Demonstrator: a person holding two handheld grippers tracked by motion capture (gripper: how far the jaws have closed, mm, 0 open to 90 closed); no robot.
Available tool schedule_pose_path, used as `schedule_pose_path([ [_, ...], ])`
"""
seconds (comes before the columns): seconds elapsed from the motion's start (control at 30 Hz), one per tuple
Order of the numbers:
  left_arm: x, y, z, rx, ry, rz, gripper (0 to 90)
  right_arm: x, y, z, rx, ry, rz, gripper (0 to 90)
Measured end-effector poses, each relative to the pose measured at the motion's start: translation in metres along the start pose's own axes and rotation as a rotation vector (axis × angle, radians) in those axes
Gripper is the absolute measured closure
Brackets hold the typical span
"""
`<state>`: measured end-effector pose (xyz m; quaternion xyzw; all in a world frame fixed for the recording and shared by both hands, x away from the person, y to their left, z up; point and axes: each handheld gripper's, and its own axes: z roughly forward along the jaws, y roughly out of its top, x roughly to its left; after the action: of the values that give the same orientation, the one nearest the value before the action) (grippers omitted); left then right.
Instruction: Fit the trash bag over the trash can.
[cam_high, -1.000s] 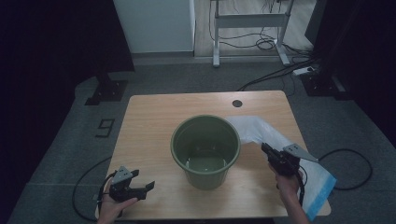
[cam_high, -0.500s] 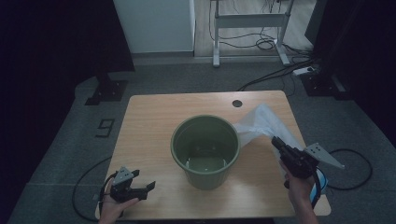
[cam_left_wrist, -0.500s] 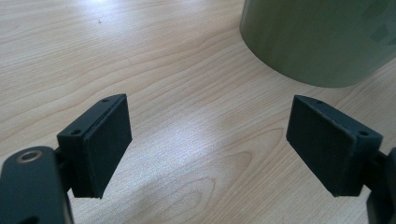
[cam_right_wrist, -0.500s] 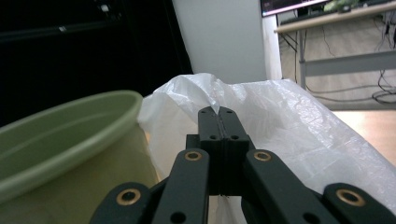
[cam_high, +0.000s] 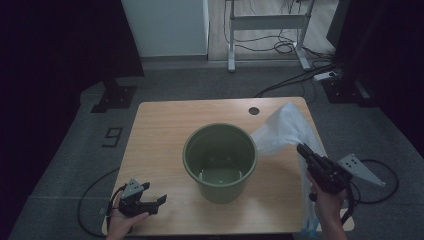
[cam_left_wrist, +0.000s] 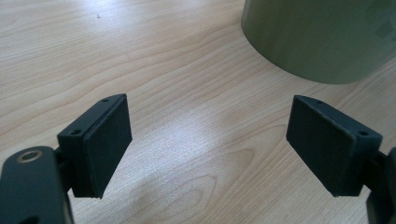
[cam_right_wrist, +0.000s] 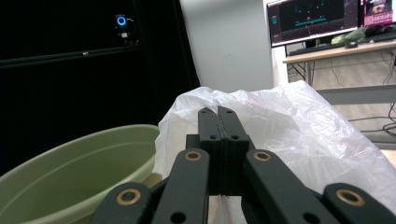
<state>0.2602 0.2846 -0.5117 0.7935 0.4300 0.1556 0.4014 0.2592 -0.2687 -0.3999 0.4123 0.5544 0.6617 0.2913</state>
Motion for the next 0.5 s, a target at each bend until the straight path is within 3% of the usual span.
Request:
schedule_pose_path([
  [0.3, -0.001, -0.002, 0.001, 0.001, 0.003, -0.005, 13.7, 0.003, 0.014, -0.002, -0.037, 0.008, -0.012, 88.8],
  [0.5, 0.000, -0.004, -0.001, 0.000, 0.007, -0.010, 13.7, 0.011, 0.041, -0.001, -0.064, 0.018, -0.041, 88.8],
])
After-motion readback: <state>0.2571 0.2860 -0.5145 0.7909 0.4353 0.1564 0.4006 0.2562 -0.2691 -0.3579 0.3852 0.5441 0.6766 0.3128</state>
